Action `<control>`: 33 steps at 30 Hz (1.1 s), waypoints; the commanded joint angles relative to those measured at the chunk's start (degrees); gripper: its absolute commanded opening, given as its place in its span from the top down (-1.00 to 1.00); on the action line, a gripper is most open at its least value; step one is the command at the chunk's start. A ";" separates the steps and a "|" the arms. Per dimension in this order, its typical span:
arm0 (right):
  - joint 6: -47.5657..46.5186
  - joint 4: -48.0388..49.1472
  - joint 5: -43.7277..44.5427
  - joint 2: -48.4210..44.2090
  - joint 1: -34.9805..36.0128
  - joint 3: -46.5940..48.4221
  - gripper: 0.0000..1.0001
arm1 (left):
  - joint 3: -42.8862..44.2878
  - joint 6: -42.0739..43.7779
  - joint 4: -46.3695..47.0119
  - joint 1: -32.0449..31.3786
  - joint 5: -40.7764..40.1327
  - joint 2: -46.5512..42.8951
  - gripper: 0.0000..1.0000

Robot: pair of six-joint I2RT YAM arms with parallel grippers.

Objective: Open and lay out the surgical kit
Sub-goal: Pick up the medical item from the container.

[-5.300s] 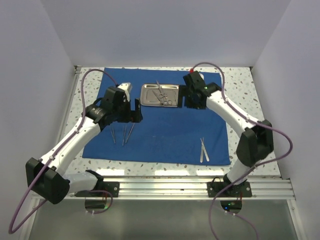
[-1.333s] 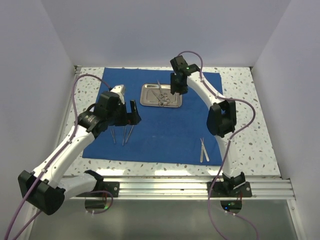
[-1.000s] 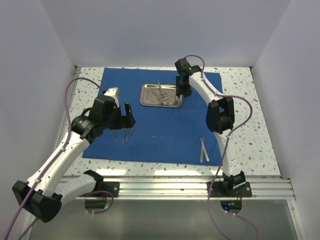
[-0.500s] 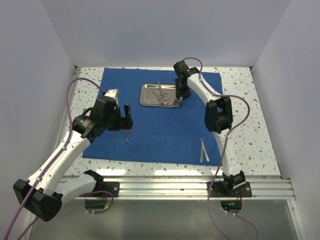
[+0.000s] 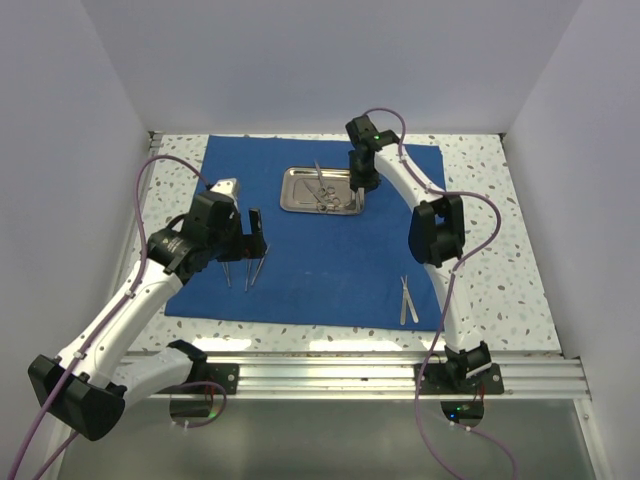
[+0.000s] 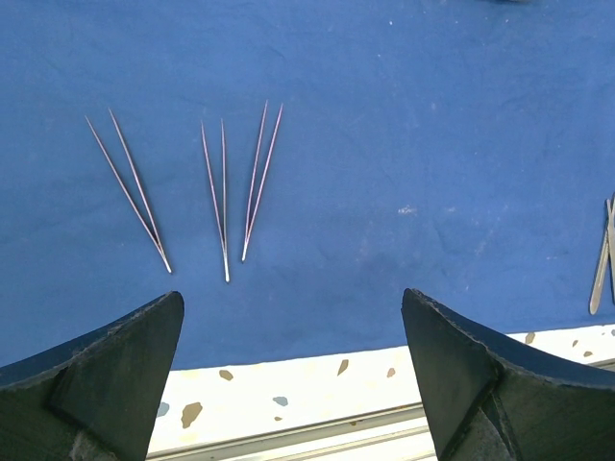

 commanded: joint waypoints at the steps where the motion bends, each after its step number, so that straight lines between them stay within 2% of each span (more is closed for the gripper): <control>1: -0.71 -0.04 0.08 -0.30 0.26 2.44 0.32 | -0.24 0.60 0.37 -0.26 -1.23 -0.57 -0.99; 22: -0.36 0.92 -1.85 3.84 0.70 0.68 0.32 | 0.28 0.77 -0.24 -0.26 -2.46 0.22 -0.99; 28: -1.06 -2.41 1.13 6.39 0.88 1.04 0.31 | 0.20 0.95 -0.07 -0.26 -2.99 0.57 -0.99; 33: -0.80 -3.39 2.02 7.00 2.11 -2.82 0.33 | 0.20 1.04 -0.15 -0.17 -3.43 0.66 -0.99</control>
